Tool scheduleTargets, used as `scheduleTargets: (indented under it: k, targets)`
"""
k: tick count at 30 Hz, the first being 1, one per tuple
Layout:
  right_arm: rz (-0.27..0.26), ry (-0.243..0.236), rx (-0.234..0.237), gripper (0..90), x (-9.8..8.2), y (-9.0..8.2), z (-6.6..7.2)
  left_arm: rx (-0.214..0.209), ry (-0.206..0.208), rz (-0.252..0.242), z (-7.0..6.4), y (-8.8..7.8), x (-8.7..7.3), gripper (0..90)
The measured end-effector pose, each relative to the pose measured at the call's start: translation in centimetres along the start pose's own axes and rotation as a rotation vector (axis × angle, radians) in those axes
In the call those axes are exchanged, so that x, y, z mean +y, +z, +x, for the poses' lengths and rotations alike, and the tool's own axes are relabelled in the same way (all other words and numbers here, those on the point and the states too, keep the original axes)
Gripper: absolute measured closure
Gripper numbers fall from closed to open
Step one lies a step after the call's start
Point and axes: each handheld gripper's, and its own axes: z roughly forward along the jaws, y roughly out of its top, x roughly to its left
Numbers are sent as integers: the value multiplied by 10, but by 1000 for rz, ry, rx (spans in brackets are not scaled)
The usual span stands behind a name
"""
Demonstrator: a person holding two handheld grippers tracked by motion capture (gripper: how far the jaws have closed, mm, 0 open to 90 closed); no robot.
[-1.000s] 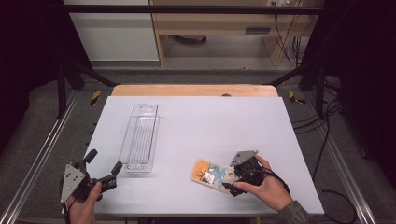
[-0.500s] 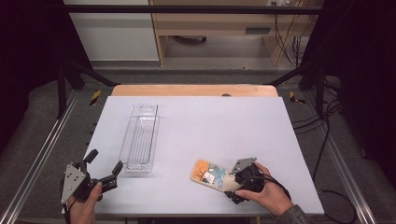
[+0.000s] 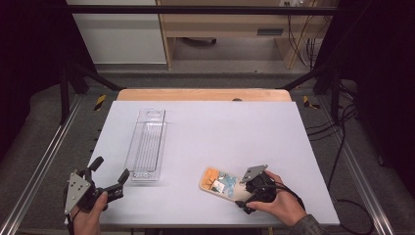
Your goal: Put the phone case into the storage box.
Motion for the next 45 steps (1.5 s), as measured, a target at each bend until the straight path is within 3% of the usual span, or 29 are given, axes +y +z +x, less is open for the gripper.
scheduleTargets:
  k: [4,9,16,21,25,31,37,45]
  targets:
    - [-4,14,-11,108,1,-1,1,-1,22,-2,-3,-1,4,32]
    - [-21,53,9,120,4,-6,-1,-18,57,-18,-14,-2,14,32]
    - [10,65,15,124,18,-11,-7,-55,119,1,-29,3,18,33]
    - [13,74,26,125,18,-9,-6,-56,116,4,-29,3,17,34]
    - [-15,112,44,128,18,-13,-10,-56,117,4,-29,3,17,34]
    - [-28,121,47,130,24,-21,-14,-65,130,3,-33,5,19,34]
    - [-39,149,64,131,32,-32,-19,-95,194,26,-47,9,21,33]
    - [-10,161,74,130,54,-48,-27,-171,321,78,-84,33,24,31]
